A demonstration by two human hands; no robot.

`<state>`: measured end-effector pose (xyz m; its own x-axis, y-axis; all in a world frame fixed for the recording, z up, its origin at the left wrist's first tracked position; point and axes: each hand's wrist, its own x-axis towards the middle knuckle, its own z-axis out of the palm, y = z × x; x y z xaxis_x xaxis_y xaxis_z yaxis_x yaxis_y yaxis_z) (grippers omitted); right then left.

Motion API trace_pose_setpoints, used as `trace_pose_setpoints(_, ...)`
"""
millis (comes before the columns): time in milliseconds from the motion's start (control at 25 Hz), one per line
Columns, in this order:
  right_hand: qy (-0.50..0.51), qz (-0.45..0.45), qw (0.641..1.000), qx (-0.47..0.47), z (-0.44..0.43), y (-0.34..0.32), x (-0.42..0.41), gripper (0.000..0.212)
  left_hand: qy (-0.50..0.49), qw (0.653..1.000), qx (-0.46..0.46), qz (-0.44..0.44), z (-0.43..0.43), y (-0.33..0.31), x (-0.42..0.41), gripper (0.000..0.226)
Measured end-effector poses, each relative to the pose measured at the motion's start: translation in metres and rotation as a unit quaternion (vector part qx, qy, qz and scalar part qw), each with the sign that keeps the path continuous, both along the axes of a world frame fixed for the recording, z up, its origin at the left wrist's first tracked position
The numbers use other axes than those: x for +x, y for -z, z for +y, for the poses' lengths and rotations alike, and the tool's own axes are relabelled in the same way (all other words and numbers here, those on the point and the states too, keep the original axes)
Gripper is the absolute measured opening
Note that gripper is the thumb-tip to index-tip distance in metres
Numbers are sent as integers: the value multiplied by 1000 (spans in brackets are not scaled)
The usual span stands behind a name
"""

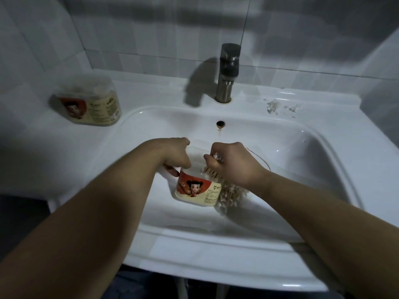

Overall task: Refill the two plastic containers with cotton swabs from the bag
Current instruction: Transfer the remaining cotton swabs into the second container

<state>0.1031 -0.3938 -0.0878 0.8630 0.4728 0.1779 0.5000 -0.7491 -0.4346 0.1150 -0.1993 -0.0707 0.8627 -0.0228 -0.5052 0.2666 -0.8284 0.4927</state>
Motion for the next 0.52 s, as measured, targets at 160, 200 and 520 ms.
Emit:
trace_pose_setpoints(160,28,24,998,-60,5,4,4,21,9,1000,-19,-13,-2,3,0,91)
trace_pose_setpoints(200,21,34,996,-77,6,5,4,18,14,1000,-23,-16,-2,3,0,90)
trace_pose_setpoints(520,-24,64,985,-161,7,3,-5,41,52,998,-10,-43,-9,-4,-6,97)
